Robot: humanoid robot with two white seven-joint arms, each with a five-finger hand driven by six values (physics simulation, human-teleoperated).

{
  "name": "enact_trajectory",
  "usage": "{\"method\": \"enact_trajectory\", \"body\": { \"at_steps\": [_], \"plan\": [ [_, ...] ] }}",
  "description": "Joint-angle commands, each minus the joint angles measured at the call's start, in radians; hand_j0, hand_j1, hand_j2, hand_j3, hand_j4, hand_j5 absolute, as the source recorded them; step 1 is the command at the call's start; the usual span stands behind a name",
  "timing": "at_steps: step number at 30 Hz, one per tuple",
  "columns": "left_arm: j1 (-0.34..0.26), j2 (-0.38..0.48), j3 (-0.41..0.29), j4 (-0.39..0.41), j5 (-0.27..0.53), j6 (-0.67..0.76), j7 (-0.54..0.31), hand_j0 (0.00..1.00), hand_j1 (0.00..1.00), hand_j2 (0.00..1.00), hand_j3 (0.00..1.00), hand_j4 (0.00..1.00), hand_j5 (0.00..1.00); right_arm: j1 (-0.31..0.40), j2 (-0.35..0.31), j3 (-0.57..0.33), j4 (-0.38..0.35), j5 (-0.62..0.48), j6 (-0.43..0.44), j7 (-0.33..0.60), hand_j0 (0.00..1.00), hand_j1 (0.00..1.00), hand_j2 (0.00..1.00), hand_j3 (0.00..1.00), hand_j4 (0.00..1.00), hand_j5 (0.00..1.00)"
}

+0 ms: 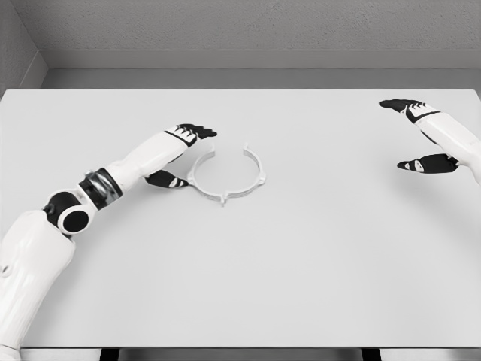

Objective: Assemble PVC drainage pipe clamps

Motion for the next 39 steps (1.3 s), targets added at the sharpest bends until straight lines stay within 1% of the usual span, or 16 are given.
{"method": "enact_trajectory", "body": {
  "at_steps": [1,14,27,39],
  "plan": [
    [0.0,-0.001,-0.003,-0.005,0.007,0.001,0.0,1.0,1.0,1.0,1.0,1.0,1.0,0.0,-0.001,-0.001,0.0,-0.008,0.002,-0.001,1.0,1.0,1.0,1.0,1.0,1.0],
    [0.014,-0.012,-0.008,-0.037,-0.022,0.001,0.0,1.0,1.0,1.0,1.0,1.0,1.0,0.0,0.006,-0.001,0.0,-0.008,0.002,-0.001,1.0,1.0,1.0,1.0,1.0,1.0],
    [0.012,-0.012,-0.008,-0.037,-0.022,0.001,0.0,1.0,1.0,1.0,1.0,1.0,1.0,0.0,0.006,-0.001,0.0,-0.008,0.002,-0.001,1.0,1.0,1.0,1.0,1.0,1.0],
    [0.011,-0.028,-0.009,-0.037,-0.031,0.001,0.0,1.0,1.0,1.0,1.0,1.0,1.0,0.0,0.01,-0.001,0.0,-0.009,0.002,-0.001,1.0,1.0,1.0,1.0,1.0,1.0]
  ]
}}
